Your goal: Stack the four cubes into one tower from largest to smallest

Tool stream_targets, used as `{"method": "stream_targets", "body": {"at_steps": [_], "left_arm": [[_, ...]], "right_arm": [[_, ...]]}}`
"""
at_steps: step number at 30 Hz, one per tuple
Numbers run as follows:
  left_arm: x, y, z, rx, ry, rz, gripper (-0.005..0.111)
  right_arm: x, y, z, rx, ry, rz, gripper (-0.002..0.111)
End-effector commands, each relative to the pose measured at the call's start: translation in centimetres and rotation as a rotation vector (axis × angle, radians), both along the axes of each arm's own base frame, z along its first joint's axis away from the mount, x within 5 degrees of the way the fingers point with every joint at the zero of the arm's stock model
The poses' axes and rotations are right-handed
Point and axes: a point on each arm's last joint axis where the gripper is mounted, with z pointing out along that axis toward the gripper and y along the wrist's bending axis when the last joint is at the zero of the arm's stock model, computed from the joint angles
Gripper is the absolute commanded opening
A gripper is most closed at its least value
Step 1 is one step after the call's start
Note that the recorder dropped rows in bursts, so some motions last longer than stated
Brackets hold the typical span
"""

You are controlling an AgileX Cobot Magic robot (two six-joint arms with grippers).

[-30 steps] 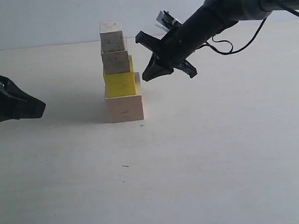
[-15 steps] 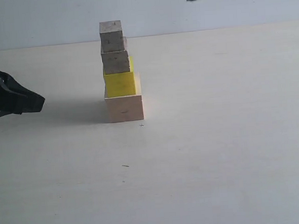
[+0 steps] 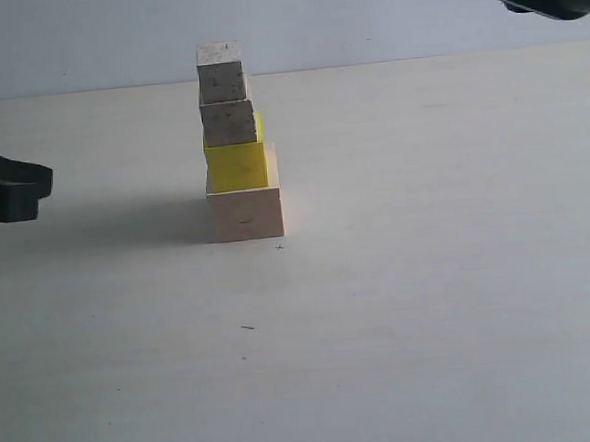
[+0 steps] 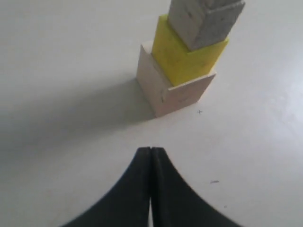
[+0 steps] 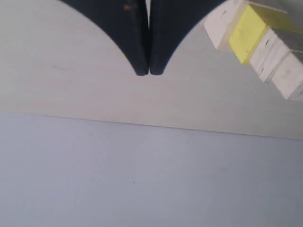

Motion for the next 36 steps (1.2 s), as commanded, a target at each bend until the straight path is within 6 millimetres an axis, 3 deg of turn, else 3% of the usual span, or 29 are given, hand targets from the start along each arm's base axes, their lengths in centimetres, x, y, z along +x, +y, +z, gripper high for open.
{"method": "stream_targets", "body": {"at_steps": [1, 6, 12, 18, 24, 36], "left_arm": [[-2.1, 1.5, 2.2, -0.061, -0.232, 0.094, 0.0], [-5.8, 3.0, 4.0, -0.114, -0.434, 0.13, 0.0], [-9.4, 4.4, 3.2, -0.153, -0.542, 0.148, 0.0], [-10.6, 5.7, 2.8, -0.099, -0.61, 0.231, 0.0], [-11.4, 6.9, 3.1, -0.044, -0.658, 0.364, 0.0], [-12.3, 7.3, 3.4, -0.053, -0.701, 0.42, 0.0]], "right_arm": [[-4.6, -1.6, 1.9, -0.009, -0.142, 0.012, 0.0], [-9.4, -3.0, 3.6, 0.033, -0.241, 0.033, 0.0], [-14.6, -4.4, 5.1, -0.011, -0.379, 0.094, 0.0], [-18.0, -5.7, 6.4, 0.001, -0.517, 0.088, 0.0], [-20.4, -6.8, 6.6, -0.096, -0.611, 0.066, 0.0], [-24.6, -10.6, 6.9, -0.258, -0.759, -0.194, 0.0]]}}
